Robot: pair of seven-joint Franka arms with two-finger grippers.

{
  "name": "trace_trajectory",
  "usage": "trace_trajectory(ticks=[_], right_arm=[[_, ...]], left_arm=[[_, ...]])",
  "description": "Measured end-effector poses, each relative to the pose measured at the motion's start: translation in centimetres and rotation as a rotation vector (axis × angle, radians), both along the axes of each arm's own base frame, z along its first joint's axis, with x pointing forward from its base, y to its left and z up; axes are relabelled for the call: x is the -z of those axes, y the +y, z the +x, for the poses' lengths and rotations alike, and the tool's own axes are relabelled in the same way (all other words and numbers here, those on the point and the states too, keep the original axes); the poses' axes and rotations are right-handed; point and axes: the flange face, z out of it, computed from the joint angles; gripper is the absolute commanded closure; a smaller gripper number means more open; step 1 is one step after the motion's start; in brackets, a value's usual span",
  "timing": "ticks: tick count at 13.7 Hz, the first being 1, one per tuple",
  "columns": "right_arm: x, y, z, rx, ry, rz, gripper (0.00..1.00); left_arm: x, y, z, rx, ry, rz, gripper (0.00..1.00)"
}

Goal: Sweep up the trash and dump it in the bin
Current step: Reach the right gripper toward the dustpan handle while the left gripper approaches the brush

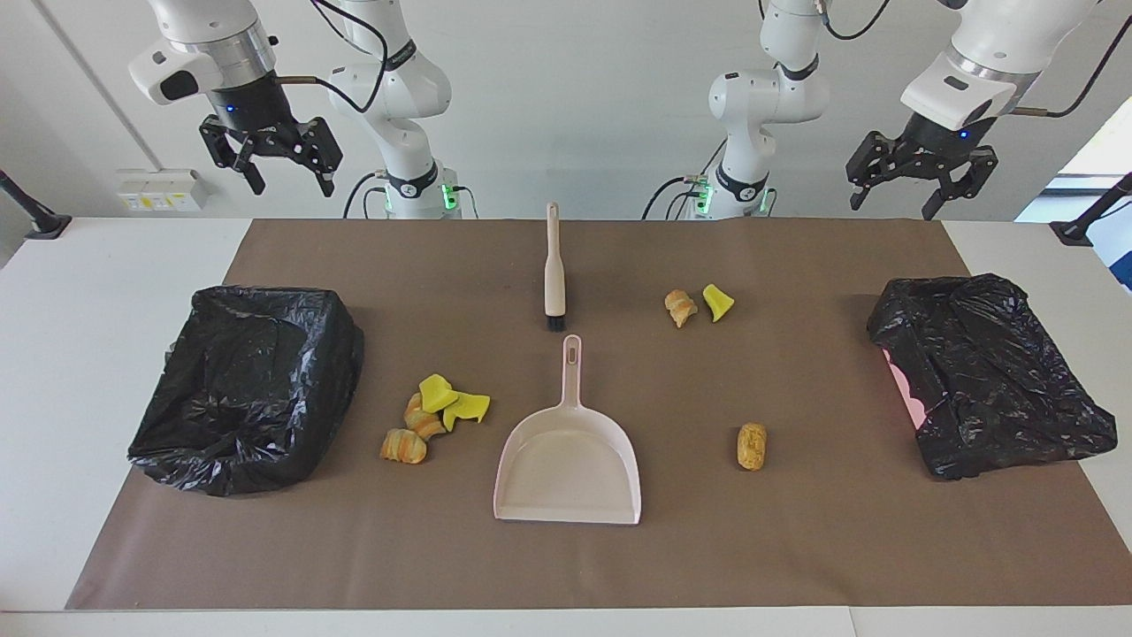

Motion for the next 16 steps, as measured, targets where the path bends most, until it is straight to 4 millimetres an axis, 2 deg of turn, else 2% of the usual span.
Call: trace_trajectory(ticks=[2, 5, 10, 13, 14, 16], right_arm=[[0.8, 0.0, 0.0, 0.0, 0.016, 0.0, 0.0], [3.2, 0.4, 0.7, -0.008, 0.019, 0.0, 0.0], [9.7, 3.9, 3.3, -0.07, -0.004, 0.0, 0.0], [15.0, 7.5, 6.5, -0.08, -0.021, 0.004, 0.0], [17.0, 9.2, 7.6, -0.064, -0.033, 0.008, 0.0], [21.0, 14.1, 9.6, -0.031, -0.062, 0.021, 0.0]], left_arm=[[1.1, -1.9, -1.3, 0.028, 0.024, 0.006, 0.0], [2.7, -5.8, -4.2, 0.055, 0.045, 0.014, 0.0], [5.9, -15.6, -10.5, 0.059, 0.087, 0.036, 0.0], [10.4, -23.1, -15.1, 0.036, 0.075, 0.044, 0.0], [12.0, -24.9, -16.6, 0.029, 0.072, 0.043, 0.0], [14.6, -27.4, -19.2, 0.013, 0.075, 0.032, 0.0]])
